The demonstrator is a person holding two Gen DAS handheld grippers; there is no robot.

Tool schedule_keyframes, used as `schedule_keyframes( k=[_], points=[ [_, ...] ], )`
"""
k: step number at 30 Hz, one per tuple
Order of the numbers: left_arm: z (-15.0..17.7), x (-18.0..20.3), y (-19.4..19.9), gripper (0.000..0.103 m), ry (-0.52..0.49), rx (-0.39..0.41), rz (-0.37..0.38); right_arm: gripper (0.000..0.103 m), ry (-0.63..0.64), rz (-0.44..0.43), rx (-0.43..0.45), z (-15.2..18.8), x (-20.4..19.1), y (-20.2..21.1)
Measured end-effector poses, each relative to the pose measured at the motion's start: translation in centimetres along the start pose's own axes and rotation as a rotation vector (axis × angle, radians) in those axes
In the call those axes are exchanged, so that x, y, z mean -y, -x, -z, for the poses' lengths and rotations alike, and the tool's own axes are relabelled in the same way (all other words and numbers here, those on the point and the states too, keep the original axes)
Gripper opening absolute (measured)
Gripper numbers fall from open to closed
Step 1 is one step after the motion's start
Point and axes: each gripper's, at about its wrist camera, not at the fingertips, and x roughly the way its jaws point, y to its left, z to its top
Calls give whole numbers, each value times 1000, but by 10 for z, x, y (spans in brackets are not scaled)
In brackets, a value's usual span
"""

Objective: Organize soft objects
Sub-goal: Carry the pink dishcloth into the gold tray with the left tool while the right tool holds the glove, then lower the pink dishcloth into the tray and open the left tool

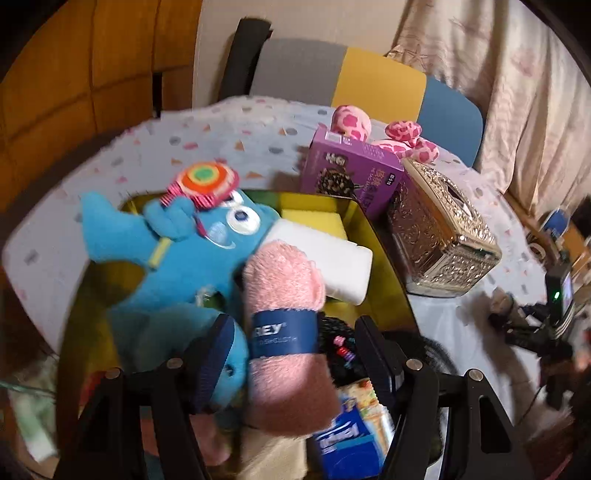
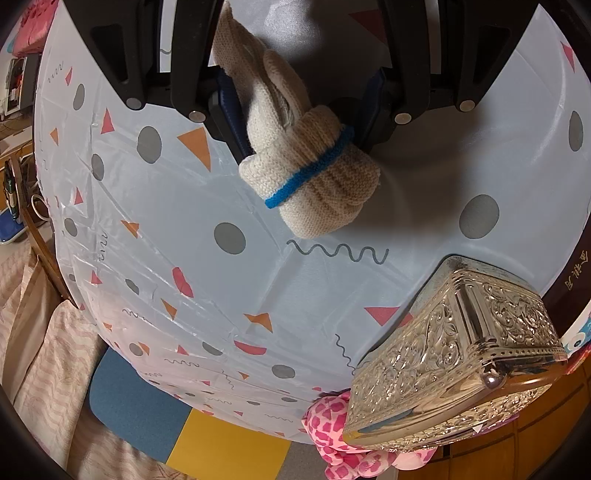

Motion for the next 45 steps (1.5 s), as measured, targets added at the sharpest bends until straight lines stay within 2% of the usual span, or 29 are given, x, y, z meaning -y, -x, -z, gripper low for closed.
schedule_keyframes(
  k=[7, 19, 29, 36, 45],
  points=[
    [4, -6, 17, 68, 10, 32, -63, 54, 11, 11, -3, 1, -2, 2],
    [12, -11, 33, 68, -3, 71, -92, 52, -78, -35, -32, -1, 11, -7],
    [16, -31, 37, 69, 47, 81, -99, 52, -135, -32, -73, -4, 13, -11],
    [20, -49, 40, 71, 80, 92, -119, 53, -251, -58, -146, -4, 17, -10],
    [28, -78, 44, 71, 137, 90, -156, 52, -295, -72, -176, 3, -2, 1]
  ],
)
